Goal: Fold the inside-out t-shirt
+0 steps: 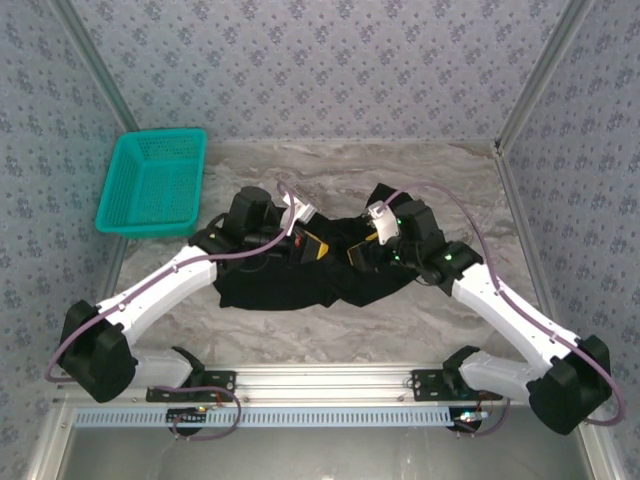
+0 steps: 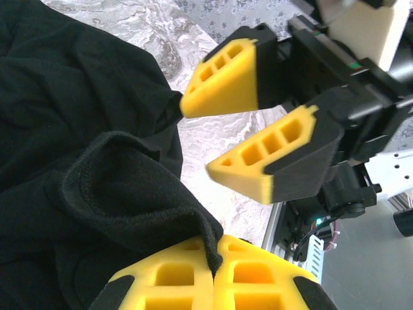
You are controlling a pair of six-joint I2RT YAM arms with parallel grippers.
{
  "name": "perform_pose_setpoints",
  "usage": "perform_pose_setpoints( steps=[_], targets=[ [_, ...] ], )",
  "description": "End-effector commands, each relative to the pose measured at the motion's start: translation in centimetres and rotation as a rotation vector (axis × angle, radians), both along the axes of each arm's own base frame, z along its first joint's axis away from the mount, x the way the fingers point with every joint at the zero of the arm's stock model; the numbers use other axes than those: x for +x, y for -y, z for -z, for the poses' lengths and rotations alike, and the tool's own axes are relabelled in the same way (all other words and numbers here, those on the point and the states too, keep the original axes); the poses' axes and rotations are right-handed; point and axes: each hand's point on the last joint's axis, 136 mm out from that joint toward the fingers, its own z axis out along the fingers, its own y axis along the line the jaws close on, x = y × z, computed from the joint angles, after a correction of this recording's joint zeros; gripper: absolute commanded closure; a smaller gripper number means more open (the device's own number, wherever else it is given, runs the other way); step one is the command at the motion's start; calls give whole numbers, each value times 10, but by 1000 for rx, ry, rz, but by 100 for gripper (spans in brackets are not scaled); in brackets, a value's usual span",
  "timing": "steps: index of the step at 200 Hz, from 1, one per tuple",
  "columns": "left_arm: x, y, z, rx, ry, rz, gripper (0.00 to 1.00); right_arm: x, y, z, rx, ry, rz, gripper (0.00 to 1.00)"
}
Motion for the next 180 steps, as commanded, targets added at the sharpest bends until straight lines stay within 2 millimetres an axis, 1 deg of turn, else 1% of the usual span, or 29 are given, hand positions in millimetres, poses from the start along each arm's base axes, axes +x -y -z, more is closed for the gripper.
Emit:
perform_pose_setpoints(
  steps=[1, 28, 53, 66, 87, 105, 119, 155, 180],
  targets=[
    [-6, 3, -2, 1, 21, 46, 100, 9, -9, -9, 4, 38, -24, 41],
    [-8, 4, -2, 4, 18, 52, 100, 16, -16, 2, 6, 11, -21, 43],
    [-10, 3, -3, 7, 22, 56, 100, 24, -24, 1, 29, 16, -22, 46],
    [-9, 3, -3, 8, 22, 56, 100, 27, -26, 1, 32, 13, -20, 51],
    [-10, 3, -2, 11, 23, 56, 100, 30, -25, 5, 10, 7, -10, 64],
    [-9, 2, -1, 17, 25, 51, 100, 30, -20, 7, -16, 4, 5, 74],
    [-9, 2, -1, 21, 26, 47, 100, 28, -15, 8, -36, 1, 15, 79],
    [-8, 1, -2, 18, 34, 41, 100, 27, -4, 8, -47, 5, 45, 100],
    [-2, -2, 3, 48, 36, 2, 100, 26, 1, 3, -53, 9, 62, 100]
  ],
)
